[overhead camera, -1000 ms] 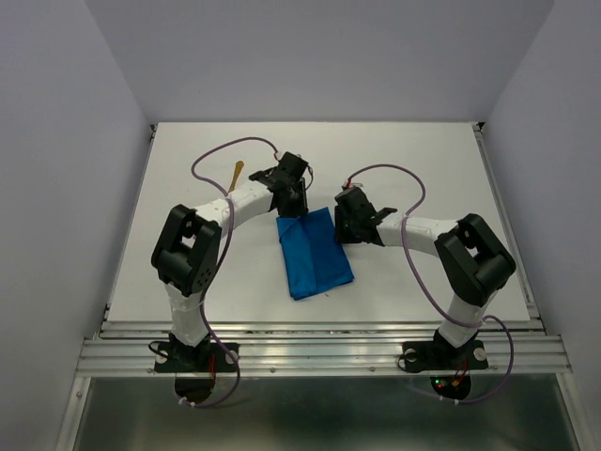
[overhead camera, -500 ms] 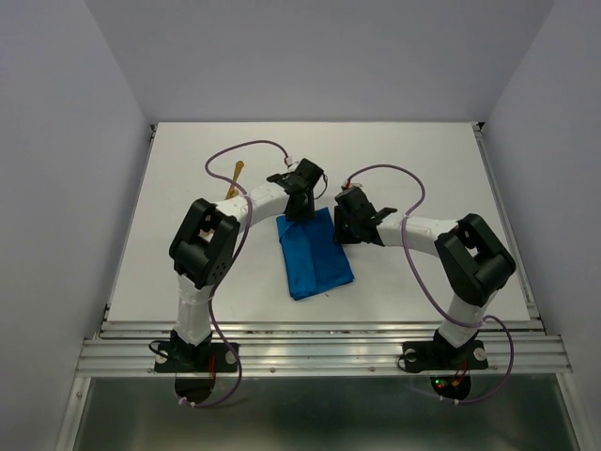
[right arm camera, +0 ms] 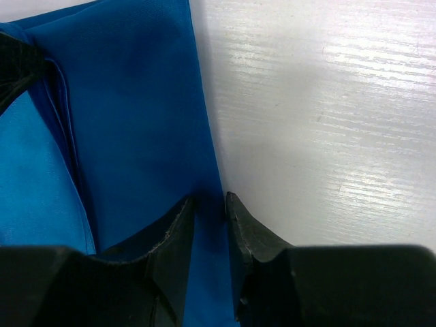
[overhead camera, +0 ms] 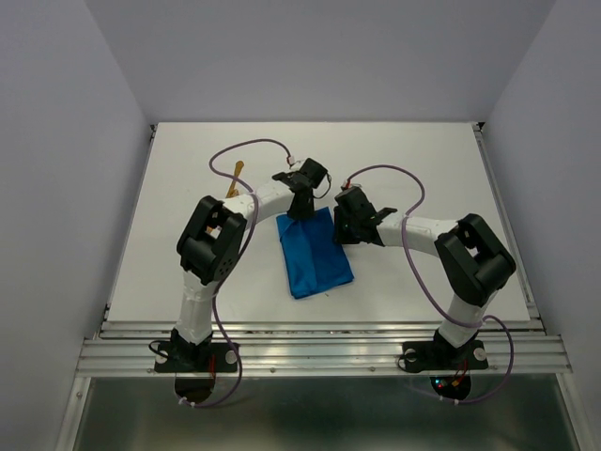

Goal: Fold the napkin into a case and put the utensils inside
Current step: Smooth out the 2/3-rectangle-folded napkin at the center of the board.

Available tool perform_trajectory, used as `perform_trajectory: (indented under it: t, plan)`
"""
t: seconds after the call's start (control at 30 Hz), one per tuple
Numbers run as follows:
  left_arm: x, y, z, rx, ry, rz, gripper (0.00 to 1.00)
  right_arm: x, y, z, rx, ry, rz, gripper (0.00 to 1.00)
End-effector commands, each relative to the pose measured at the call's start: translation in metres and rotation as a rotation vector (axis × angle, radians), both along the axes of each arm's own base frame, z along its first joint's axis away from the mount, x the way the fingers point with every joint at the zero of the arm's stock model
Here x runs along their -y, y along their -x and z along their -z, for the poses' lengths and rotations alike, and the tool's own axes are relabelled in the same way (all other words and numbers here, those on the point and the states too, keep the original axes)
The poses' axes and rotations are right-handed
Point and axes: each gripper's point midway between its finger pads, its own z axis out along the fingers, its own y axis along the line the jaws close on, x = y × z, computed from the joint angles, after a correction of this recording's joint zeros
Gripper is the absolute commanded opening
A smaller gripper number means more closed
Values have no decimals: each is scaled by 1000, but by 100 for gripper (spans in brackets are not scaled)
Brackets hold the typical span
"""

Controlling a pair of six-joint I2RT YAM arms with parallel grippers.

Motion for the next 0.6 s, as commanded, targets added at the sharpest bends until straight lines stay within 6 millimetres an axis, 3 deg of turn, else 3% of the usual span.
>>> perform_trajectory:
  t: [0.0,0.17,0.57]
  plan:
    - [3,-8,-10,26,-13,-11,3,-5,-6,-15,43,-54,5,30]
    - [3,-9,-12,29,-16,-10,0,-4,-5,-16,45,-57,9,17]
    - [3,-15,-15,34,-23,-22,0,-4,-3,-15,38,-60,5,16]
